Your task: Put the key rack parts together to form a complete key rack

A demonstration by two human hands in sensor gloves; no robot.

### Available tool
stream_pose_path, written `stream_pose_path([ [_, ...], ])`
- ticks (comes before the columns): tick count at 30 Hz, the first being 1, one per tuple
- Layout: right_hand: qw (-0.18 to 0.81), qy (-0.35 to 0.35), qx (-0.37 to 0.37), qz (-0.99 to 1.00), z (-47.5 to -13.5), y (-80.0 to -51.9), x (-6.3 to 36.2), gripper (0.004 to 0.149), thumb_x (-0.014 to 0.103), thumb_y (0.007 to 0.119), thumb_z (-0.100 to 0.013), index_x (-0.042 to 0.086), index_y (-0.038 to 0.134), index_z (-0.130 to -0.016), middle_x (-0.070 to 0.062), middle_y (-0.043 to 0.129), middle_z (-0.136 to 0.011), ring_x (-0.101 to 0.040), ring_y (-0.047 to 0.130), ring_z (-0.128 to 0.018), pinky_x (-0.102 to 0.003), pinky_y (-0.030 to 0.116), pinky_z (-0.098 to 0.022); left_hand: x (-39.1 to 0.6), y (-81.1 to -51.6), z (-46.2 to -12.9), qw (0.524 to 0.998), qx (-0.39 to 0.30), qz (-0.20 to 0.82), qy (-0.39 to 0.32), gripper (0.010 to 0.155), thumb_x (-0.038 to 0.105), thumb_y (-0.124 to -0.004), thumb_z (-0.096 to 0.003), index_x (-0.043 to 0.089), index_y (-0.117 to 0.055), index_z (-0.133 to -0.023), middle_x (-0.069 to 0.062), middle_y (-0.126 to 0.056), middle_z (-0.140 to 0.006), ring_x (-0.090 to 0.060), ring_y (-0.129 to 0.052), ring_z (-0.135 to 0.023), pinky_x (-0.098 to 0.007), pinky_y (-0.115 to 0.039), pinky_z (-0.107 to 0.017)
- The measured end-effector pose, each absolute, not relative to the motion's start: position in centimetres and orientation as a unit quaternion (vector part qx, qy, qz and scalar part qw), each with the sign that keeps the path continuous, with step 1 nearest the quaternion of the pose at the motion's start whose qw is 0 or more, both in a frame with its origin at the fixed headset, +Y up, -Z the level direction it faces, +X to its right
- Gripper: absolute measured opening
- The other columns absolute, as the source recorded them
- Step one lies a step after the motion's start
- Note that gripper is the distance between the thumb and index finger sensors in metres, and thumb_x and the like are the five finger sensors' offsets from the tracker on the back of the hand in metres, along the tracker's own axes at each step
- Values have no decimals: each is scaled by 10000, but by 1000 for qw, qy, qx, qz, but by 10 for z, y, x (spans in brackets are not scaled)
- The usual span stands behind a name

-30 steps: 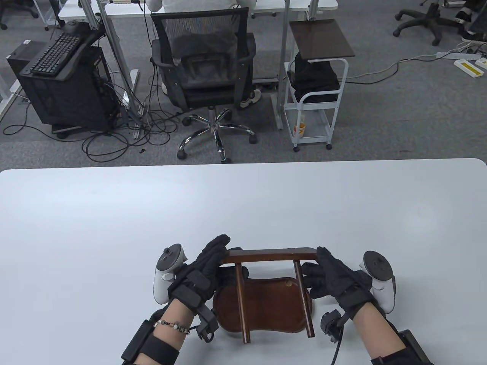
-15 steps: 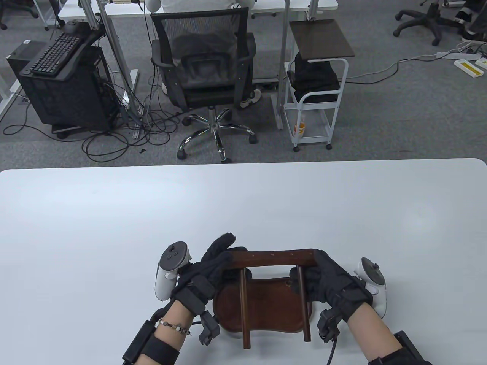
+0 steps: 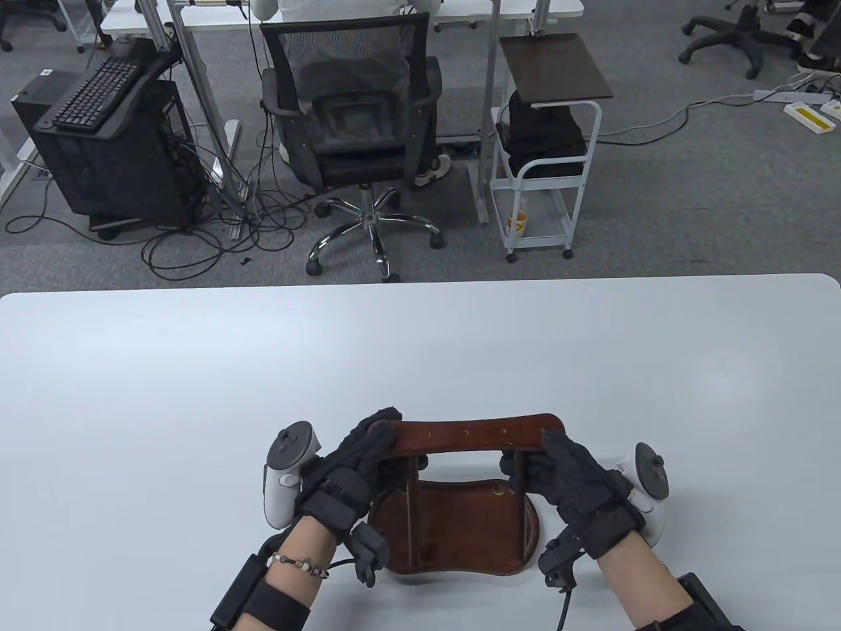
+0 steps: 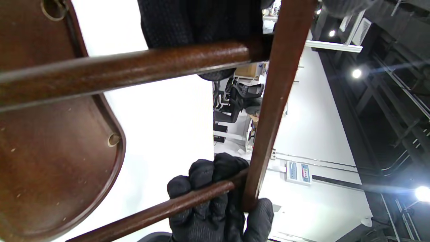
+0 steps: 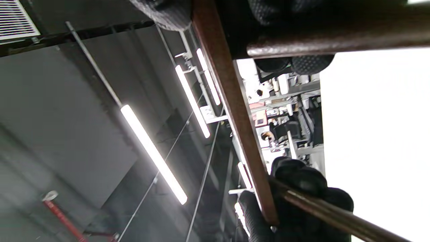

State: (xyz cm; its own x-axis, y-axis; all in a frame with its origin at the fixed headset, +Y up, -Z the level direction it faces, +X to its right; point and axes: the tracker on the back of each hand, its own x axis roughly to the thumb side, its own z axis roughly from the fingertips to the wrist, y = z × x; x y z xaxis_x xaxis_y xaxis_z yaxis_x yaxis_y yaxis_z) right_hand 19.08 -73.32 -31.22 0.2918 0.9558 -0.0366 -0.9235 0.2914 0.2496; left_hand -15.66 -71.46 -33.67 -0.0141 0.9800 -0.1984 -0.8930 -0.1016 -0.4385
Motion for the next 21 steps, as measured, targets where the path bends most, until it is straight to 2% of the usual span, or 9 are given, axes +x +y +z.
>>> stream_pose_path([
  [8,816,96,158,548,-314,-729,187,583,408,640,-619,38,572,-1064,-201,712,-1079,-518,672,-904,-678,559,-639,-161,-698,-337,703,-156,680,-137,621,579,-643,-571,269,-470,-1081,74,-801,-1040,-141,-898,-976,-403,-777,-760],
  [13,809,83,173,556,-316,-727,188,612,394,650,-611,26,519,-1082,-186,695,-1091,-515,634,-935,-676,506,-666,-160,-699,-340,703,-141,676,-170,587,541,-645,-580,276,-471,-1075,89,-790,-1055,-146,-874,-1008,-408,-755,-786],
  [21,794,64,182,577,-318,-734,184,597,360,675,-590,81,505,-1088,-137,656,-1120,-480,564,-995,-645,416,-696,-166,-706,-349,706,-143,664,-202,567,491,-629,-588,302,-428,-1083,108,-740,-1097,-140,-799,-1079,-404,-679,-836],
])
